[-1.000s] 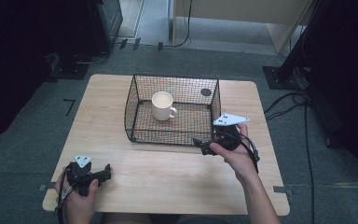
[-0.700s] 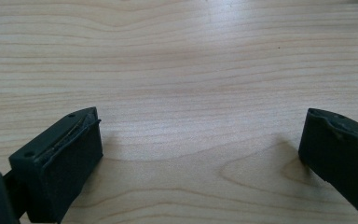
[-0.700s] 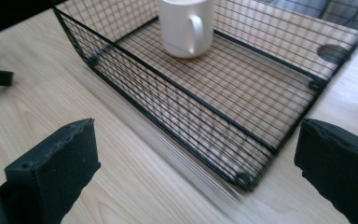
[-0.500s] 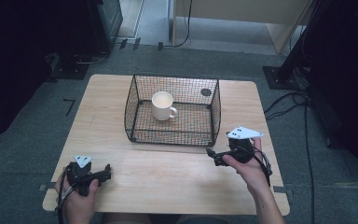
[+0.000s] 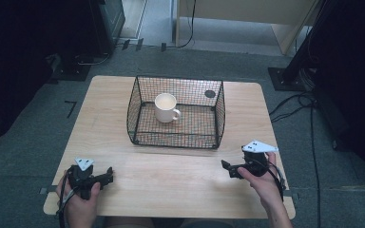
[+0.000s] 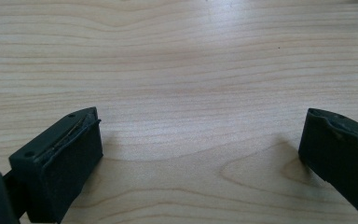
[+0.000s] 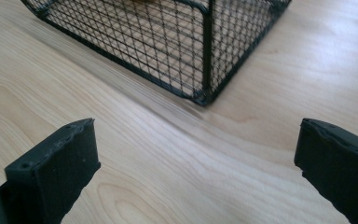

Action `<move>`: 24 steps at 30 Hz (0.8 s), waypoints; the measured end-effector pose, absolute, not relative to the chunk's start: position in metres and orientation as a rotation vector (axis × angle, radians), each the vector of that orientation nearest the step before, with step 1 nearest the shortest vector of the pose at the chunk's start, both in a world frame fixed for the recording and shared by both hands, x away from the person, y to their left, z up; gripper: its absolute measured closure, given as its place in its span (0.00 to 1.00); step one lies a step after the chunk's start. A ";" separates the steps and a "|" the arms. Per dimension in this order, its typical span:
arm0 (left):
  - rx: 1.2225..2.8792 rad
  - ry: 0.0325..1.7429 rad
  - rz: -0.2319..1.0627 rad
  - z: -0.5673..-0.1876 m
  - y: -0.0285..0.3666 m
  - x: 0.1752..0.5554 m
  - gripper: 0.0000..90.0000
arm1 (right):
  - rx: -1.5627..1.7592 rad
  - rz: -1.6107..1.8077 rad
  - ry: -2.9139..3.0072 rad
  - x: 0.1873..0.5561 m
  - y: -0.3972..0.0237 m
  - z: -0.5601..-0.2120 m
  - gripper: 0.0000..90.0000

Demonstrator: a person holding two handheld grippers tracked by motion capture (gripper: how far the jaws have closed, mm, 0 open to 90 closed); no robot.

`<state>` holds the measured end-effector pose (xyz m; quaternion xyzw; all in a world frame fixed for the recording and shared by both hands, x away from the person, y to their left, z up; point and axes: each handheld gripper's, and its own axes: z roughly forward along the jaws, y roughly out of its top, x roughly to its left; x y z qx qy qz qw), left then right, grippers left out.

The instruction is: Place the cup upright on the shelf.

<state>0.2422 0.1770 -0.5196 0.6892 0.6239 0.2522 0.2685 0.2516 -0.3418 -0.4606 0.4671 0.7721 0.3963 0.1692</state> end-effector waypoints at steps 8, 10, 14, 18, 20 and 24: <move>1.859 1.683 0.680 -0.520 0.177 0.242 0.00 | 1.385 1.094 2.171 0.246 -0.358 -0.477 0.00; 1.858 1.683 0.680 -0.520 0.177 0.242 0.00 | 1.399 1.086 2.166 0.244 -0.361 -0.481 0.00; 1.859 1.683 0.680 -0.520 0.177 0.242 0.00 | 1.431 1.050 2.164 0.241 -0.369 -0.492 0.00; 1.858 1.683 0.680 -0.520 0.177 0.242 0.00 | 1.470 1.031 2.152 0.236 -0.377 -0.501 0.00; 1.858 1.683 0.680 -0.520 0.177 0.242 0.00 | 1.481 1.022 2.147 0.235 -0.381 -0.503 0.00; 1.858 1.683 0.680 -0.520 0.177 0.242 0.00 | 1.500 0.992 2.133 0.232 -0.387 -0.510 0.00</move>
